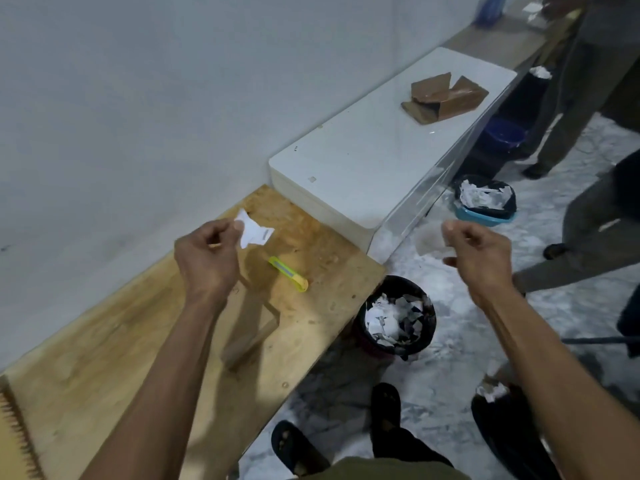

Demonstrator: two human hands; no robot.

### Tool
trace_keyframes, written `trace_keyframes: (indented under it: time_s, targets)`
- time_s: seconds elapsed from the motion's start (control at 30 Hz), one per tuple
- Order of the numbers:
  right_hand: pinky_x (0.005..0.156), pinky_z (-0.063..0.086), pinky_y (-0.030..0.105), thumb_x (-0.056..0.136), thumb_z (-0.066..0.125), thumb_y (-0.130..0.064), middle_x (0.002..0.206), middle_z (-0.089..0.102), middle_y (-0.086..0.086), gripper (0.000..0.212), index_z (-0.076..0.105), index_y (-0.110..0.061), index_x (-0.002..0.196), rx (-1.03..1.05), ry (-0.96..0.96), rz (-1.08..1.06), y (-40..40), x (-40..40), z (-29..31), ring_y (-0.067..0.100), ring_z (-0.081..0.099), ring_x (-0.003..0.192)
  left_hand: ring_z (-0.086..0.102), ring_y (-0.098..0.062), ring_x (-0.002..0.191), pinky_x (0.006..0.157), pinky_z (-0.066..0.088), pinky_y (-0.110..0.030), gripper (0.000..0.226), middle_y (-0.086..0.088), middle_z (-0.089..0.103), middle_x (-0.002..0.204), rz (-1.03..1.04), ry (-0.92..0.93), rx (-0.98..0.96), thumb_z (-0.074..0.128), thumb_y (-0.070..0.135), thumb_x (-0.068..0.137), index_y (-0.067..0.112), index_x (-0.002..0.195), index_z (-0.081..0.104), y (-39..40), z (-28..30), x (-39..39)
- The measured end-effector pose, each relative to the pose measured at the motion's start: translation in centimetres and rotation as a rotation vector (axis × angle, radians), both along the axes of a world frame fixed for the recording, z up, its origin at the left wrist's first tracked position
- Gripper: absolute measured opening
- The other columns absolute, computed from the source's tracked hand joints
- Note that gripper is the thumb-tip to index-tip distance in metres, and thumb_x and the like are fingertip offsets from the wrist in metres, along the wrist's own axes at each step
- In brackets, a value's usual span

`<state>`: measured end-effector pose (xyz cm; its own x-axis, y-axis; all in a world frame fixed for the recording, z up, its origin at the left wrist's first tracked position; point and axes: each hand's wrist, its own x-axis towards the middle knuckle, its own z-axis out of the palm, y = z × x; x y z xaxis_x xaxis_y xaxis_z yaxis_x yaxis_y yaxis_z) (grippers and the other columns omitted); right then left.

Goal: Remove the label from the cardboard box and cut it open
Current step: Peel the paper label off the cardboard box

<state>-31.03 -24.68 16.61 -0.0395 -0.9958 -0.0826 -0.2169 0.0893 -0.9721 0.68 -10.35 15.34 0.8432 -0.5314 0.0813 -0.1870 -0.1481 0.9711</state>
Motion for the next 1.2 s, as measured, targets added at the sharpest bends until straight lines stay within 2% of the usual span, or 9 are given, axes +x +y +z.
trace_keyframes:
  time_s: [0.2,0.3,0.4,0.57,0.73,0.87,0.93,1.1,1.2]
  targets:
    - [0.056,0.058,0.029,0.087,0.073,-0.029,0.086,0.072,0.010,0.019,0.075,-0.014,0.099,-0.030,0.117,-0.118,-2.6,-5.7,-3.1,0.014,0.062,0.069,0.061,-0.011,0.068,0.068,0.050,-0.028,0.007,-0.006,0.072,0.075,-0.169,-0.056,0.100,0.074,0.026,0.086,0.021,0.080,0.074,-5.0,-2.4,-5.6]
    - [0.066,0.061,0.048,0.088,0.072,-0.030,0.079,0.070,0.008,0.008,0.074,-0.022,0.088,-0.028,0.174,-0.153,-4.3,-7.8,-5.4,0.023,0.064,0.069,0.062,-0.015,0.066,0.067,0.052,-0.033,0.010,-0.003,0.071,0.071,-0.211,-0.002,0.161,0.076,0.024,0.085,0.022,0.076,0.073,-8.2,-4.2,-9.6]
    - [0.077,0.058,0.048,0.087,0.070,-0.040,0.078,0.072,-0.002,0.013,0.071,-0.027,0.086,0.005,0.273,-0.122,-6.1,-9.9,-8.3,0.024,0.069,0.076,0.060,-0.014,0.063,0.067,0.053,-0.034,0.005,-0.008,0.071,0.069,-0.268,0.024,0.197,0.078,0.018,0.083,0.018,0.079,0.075,-11.2,-6.4,-14.1]
    - [0.059,0.042,0.005,0.091,0.069,-0.026,0.075,0.064,-0.002,0.019,0.072,-0.007,0.090,0.072,0.351,-0.044,-9.1,-12.8,-13.1,0.005,0.060,0.068,0.059,-0.014,0.054,0.060,0.048,-0.027,0.012,-0.003,0.068,0.061,-0.293,-0.020,0.328,0.078,0.020,0.083,0.011,0.076,0.077,-15.8,-11.0,-20.9]
    - [0.070,0.046,0.030,0.094,0.063,-0.024,0.083,0.063,0.002,0.018,0.069,-0.008,0.090,0.149,0.419,0.030,-13.1,-14.6,-19.1,0.022,0.063,0.081,0.071,-0.024,0.077,0.072,0.052,-0.029,0.011,-0.008,0.077,0.083,-0.341,-0.069,0.510,0.072,0.014,0.089,0.006,0.091,0.080,-20.3,-15.6,-25.5]
    - [0.073,0.043,0.028,0.095,0.061,-0.023,0.091,0.070,0.010,0.018,0.071,-0.008,0.093,0.183,0.525,0.063,-16.3,-14.9,-22.6,0.022,0.062,0.083,0.068,-0.020,0.079,0.086,0.047,-0.020,0.016,-0.011,0.078,0.093,-0.341,-0.111,0.622,0.066,0.008,0.090,0.006,0.098,0.079,-23.8,-18.4,-27.8]
    - [0.073,0.046,0.029,0.096,0.060,-0.023,0.093,0.071,0.011,0.017,0.071,-0.009,0.096,0.203,0.552,0.084,-17.8,-14.8,-24.3,0.022,0.063,0.083,0.058,-0.009,0.064,0.076,0.035,-0.003,0.020,-0.012,0.078,0.089,-0.348,-0.136,0.679,0.060,0.006,0.091,0.005,0.098,0.079,-25.4,-19.7,-28.5]
    - [0.075,0.048,0.026,0.093,0.062,-0.026,0.094,0.071,0.008,0.019,0.072,-0.010,0.098,0.292,0.555,0.144,-20.3,-13.9,-27.7,0.020,0.066,0.086,0.071,-0.019,0.086,0.081,0.043,-0.013,0.021,-0.006,0.077,0.096,-0.367,-0.106,0.745,0.062,0.007,0.083,0.011,0.096,0.079,-28.7,-23.2,-28.7]
    - [0.076,0.040,0.017,0.090,0.067,-0.030,0.092,0.072,0.007,0.023,0.073,-0.009,0.099,0.330,0.546,0.195,-20.9,-13.2,-29.2,0.016,0.064,0.082,0.067,-0.011,0.079,0.075,0.041,-0.002,0.015,-0.004,0.077,0.092,-0.404,-0.039,0.777,0.069,0.011,0.082,0.011,0.093,0.079,-30.0,-25.0,-28.7]
